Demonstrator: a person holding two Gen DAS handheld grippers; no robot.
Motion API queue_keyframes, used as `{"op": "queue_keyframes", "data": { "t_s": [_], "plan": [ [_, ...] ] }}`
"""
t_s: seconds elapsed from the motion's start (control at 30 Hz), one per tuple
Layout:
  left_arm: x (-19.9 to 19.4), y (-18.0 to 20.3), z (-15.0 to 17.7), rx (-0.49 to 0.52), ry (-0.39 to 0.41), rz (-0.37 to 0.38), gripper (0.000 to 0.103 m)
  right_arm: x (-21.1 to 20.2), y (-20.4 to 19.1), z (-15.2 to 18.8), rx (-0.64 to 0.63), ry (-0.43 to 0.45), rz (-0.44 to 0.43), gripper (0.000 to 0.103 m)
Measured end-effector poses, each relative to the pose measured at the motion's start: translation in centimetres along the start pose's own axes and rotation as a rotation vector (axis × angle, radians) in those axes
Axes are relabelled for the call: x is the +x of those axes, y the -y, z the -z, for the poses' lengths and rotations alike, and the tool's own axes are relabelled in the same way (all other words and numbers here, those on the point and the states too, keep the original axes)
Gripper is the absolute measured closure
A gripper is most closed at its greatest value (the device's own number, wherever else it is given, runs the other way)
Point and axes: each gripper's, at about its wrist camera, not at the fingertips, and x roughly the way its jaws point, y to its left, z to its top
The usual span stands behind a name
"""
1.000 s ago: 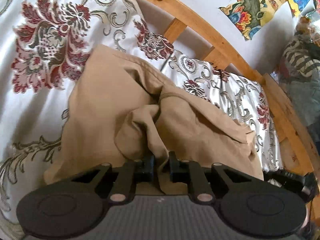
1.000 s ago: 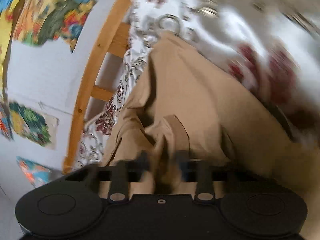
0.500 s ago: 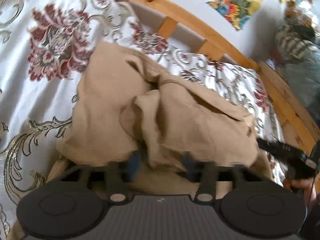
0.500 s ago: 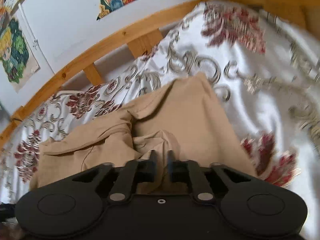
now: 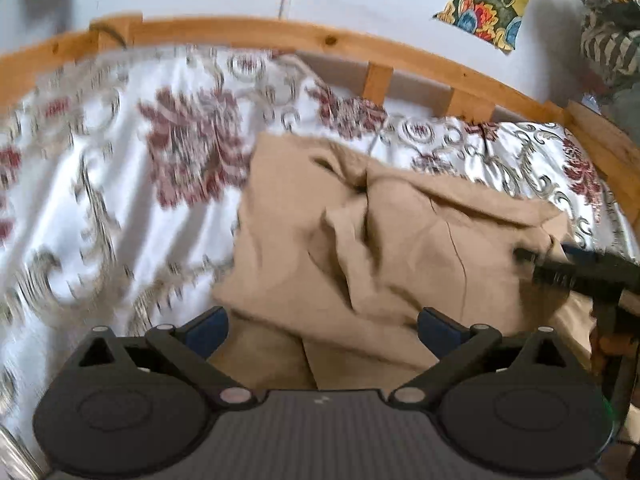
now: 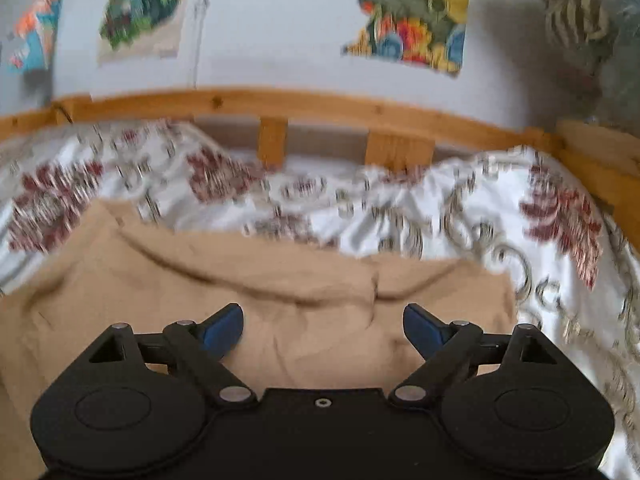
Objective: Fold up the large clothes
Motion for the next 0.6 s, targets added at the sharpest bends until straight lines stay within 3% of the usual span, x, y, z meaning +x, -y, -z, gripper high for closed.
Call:
{"op": "queue_keyframes", "data": {
  "t_s": [0.1, 0.23, 0.33, 0.5, 0.6],
  "plan": [
    [0.6, 0.9, -1.4, 0.024, 0.043, -0.032, 0.001, 1.3, 0.9, 1.1, 0.060, -0.070, -0.015, 0.015],
    [3.1, 2.3, -3.4, 0.041, 0.062, -0.066, 0.001, 0.1, 2.2, 1.5, 0.121, -0.009, -0.022, 0.015],
    [6.1, 2.7, -4.1, 0.034, 0.034, -0.102, 0.001, -0.6, 3.2, 1.6, 0.130, 0.033, 0.015, 0.010],
    [11.2, 1.5, -2.8, 0.015, -0.124, -0.189, 0.000, 1.2, 5.3, 3.2, 0.186, -0.088, -0.016, 0.005],
    [11.1, 1.0, -2.1, 0.021, -0.082, -0.163, 0.000, 0.6, 6.2, 3.3, 0.235, -0.097, -0.032, 0.004]
  ]
}}
